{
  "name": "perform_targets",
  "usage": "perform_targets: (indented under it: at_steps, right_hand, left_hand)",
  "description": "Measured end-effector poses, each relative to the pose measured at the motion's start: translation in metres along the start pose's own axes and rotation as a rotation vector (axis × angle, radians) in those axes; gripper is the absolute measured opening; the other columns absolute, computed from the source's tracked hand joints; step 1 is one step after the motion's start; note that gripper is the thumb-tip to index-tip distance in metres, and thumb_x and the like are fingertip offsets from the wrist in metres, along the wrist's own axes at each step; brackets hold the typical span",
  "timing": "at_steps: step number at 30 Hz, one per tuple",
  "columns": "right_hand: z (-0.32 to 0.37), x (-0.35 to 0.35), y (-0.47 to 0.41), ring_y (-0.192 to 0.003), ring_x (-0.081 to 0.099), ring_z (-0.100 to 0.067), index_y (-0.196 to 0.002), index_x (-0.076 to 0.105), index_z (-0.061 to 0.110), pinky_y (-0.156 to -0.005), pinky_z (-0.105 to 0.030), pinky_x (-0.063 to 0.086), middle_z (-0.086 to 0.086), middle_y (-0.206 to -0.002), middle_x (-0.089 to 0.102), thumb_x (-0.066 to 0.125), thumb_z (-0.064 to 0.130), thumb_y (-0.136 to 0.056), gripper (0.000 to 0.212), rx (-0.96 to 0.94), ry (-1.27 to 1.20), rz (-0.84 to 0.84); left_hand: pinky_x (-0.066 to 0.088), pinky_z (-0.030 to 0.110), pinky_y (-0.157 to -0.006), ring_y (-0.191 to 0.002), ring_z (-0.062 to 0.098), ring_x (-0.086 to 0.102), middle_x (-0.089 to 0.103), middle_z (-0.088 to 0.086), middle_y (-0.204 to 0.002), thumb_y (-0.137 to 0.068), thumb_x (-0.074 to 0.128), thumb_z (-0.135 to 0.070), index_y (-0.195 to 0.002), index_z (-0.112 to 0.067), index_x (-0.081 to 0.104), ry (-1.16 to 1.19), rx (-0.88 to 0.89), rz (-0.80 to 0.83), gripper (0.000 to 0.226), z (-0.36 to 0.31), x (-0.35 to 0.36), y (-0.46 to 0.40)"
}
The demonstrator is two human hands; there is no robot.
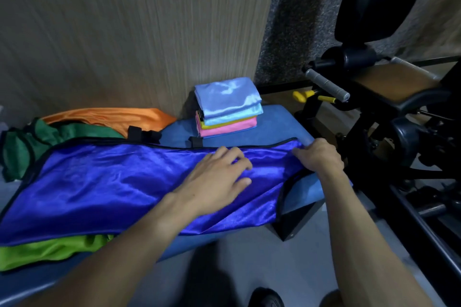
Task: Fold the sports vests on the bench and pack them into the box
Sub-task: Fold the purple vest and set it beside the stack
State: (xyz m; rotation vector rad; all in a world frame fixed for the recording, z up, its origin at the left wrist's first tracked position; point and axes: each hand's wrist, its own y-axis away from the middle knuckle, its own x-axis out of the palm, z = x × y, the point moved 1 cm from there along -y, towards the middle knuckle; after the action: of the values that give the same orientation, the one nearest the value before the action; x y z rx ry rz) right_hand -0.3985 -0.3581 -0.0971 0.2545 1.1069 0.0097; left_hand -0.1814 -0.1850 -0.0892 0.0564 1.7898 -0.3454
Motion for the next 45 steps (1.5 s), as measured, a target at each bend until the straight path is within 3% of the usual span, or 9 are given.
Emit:
perform_targets:
  at_steps: [7,11,16,21,27,32,39,42,45]
  right_hand:
    - [-0.001,0.004,-0.006,-0.096,0.064,-0.033,-0.104,0.061,0.003,-0.076,-0.039,0.051,-0.013,-0.106,0.066,0.084,0.045,-0.076,0.056,-0.019,-0.140,0.091]
    - [-0.001,0.004,-0.004,-0.076,0.066,-0.025,-0.081,0.067,0.008,-0.072,-0.037,0.055,-0.010,-0.085,0.071,0.079,0.031,-0.086,0.026,-0.135,-0.518,0.028]
    - [-0.035,-0.005,-0.011,-0.069,0.055,-0.022,-0.078,0.066,0.008,-0.060,-0.030,0.049,-0.010,-0.075,0.061,0.075,0.021,-0.090,0.020,-0.082,-0.715,-0.146]
    - [-0.076,-0.021,-0.016,-0.080,0.063,-0.025,-0.104,0.072,0.002,-0.081,-0.045,0.055,-0.012,-0.085,0.067,0.075,0.031,-0.089,0.032,0.099,-0.775,-0.301]
    - [-0.060,-0.055,0.009,-0.051,0.063,-0.007,-0.103,0.065,0.014,-0.044,-0.017,0.051,-0.002,-0.078,0.062,0.067,0.025,-0.098,0.013,0.071,-1.061,-0.250]
    - [-0.020,-0.071,0.036,-0.075,0.069,-0.024,-0.096,0.072,0.012,-0.079,-0.041,0.059,-0.014,-0.094,0.072,0.070,0.027,-0.095,0.015,-0.044,-1.090,-0.140]
    - [0.048,-0.070,0.076,-0.059,0.064,-0.019,-0.092,0.071,0.006,-0.051,-0.027,0.053,-0.013,-0.078,0.071,0.068,0.019,-0.095,0.014,-0.260,-0.989,0.008]
    - [0.086,-0.057,0.098,-0.062,0.062,-0.022,-0.086,0.072,0.010,-0.053,-0.029,0.051,-0.014,-0.077,0.070,0.071,0.020,-0.091,0.011,-0.358,-0.937,0.067]
    - [0.130,-0.030,0.126,-0.047,0.056,-0.015,-0.085,0.068,0.007,-0.038,-0.024,0.046,-0.007,-0.065,0.061,0.070,0.015,-0.091,0.009,-0.462,-0.850,0.174]
  left_hand:
    - [0.012,0.040,-0.126,-0.155,0.020,0.007,0.012,-0.005,-0.169,-0.103,0.038,-0.059,-0.157,-0.038,0.028,-0.105,-0.129,0.209,0.060,0.039,0.000,0.027]
    - [-0.015,0.048,-0.124,-0.152,0.017,-0.028,-0.022,-0.008,-0.168,-0.090,0.012,-0.079,-0.160,-0.045,0.001,-0.152,-0.139,0.315,0.078,0.054,0.015,0.033]
    - [-0.018,0.051,-0.122,-0.149,0.016,-0.034,-0.025,-0.010,-0.166,-0.095,0.016,-0.077,-0.160,-0.044,-0.004,-0.063,-0.086,0.323,0.075,0.025,0.038,0.010]
    - [-0.015,0.046,-0.124,-0.153,0.015,-0.025,-0.016,-0.011,-0.169,-0.102,0.020,-0.068,-0.161,-0.040,0.006,0.030,-0.003,0.280,0.067,-0.009,0.046,-0.020]
    - [-0.013,0.045,-0.125,-0.153,0.013,-0.024,-0.018,-0.013,-0.167,-0.104,0.016,-0.063,-0.161,-0.039,0.001,-0.007,-0.027,0.302,0.064,0.008,0.050,-0.015]
    - [-0.014,0.044,-0.125,-0.152,0.010,-0.026,-0.018,-0.013,-0.167,-0.105,0.016,-0.063,-0.162,-0.038,0.002,0.029,-0.007,0.284,0.064,0.010,0.049,-0.012]
    - [0.005,0.037,-0.127,-0.156,0.012,0.005,0.015,-0.008,-0.169,-0.106,0.035,-0.054,-0.159,-0.032,0.028,0.075,0.029,0.151,0.057,0.019,0.021,0.000]
    - [0.044,0.036,-0.104,-0.122,0.012,0.052,0.060,-0.008,-0.129,-0.102,0.053,-0.043,-0.130,-0.030,0.063,0.140,0.003,0.048,0.032,0.043,0.002,0.018]
    - [0.052,0.039,-0.075,-0.079,0.006,0.057,0.060,-0.011,-0.086,-0.097,0.060,-0.035,-0.098,-0.029,0.069,0.193,-0.084,-0.024,0.011,0.073,-0.022,0.043]
